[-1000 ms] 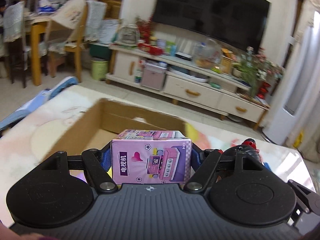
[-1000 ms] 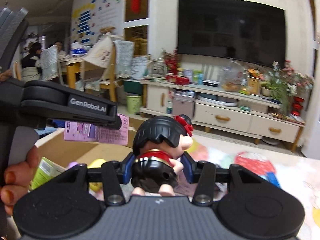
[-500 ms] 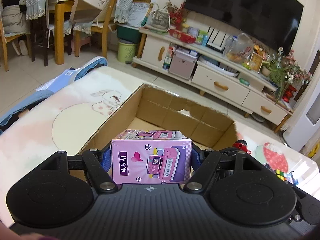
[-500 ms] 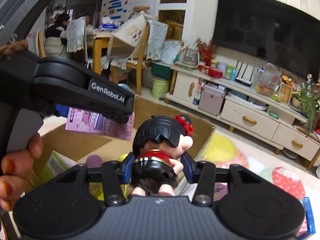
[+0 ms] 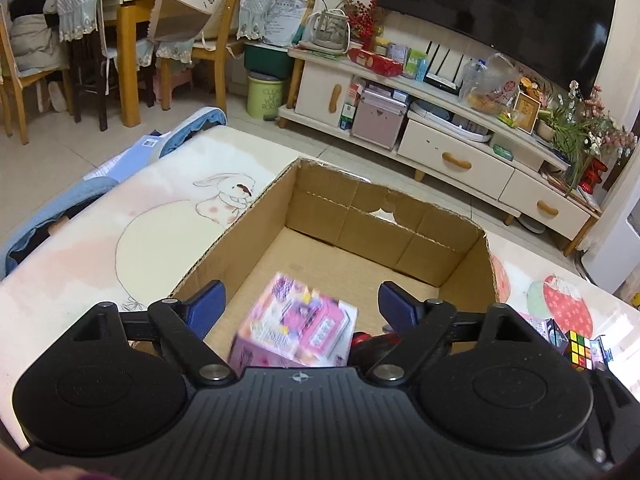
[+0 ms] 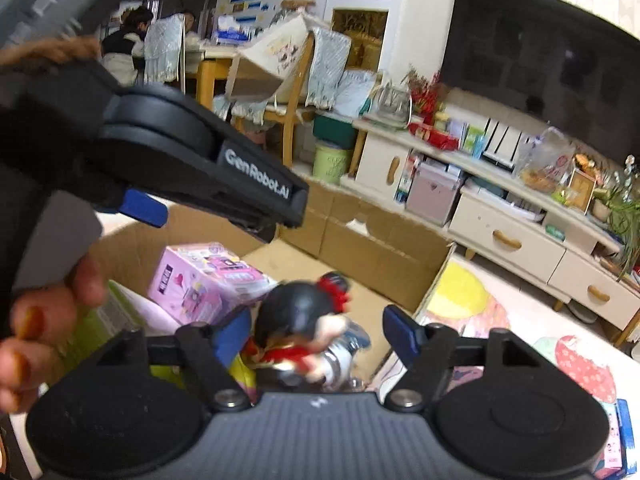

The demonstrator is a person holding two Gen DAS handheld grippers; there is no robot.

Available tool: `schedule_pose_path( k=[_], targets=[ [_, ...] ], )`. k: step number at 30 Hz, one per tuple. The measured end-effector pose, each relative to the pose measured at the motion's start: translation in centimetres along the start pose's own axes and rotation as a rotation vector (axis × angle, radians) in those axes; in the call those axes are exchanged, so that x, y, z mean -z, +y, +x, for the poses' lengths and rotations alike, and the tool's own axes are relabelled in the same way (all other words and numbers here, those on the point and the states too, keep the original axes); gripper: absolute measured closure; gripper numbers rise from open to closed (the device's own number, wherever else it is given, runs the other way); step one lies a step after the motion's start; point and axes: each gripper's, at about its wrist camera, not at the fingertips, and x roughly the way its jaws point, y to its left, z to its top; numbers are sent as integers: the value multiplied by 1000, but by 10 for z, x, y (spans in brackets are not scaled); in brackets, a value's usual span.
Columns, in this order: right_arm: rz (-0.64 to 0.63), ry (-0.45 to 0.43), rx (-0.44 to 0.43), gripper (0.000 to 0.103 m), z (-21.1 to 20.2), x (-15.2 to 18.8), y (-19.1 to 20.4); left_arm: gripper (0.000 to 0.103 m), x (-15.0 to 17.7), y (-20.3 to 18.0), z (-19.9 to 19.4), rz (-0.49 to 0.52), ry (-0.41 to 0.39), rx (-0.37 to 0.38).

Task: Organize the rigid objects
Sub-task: 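Drop the pink box into the cardboard box with the left tool while the right drops the doll, then move both tools back over the table toward the remaining boxes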

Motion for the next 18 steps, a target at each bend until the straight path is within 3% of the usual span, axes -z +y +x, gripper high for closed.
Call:
schedule_pose_path(
  k=[8, 18],
  targets=[
    [41, -68, 57, 20, -32, 7, -7, 0, 3, -1, -5, -2, -4, 11],
    [119, -101, 103, 20, -54, 21, -23, 0, 6, -10, -4, 19, 1, 35]
  ],
)
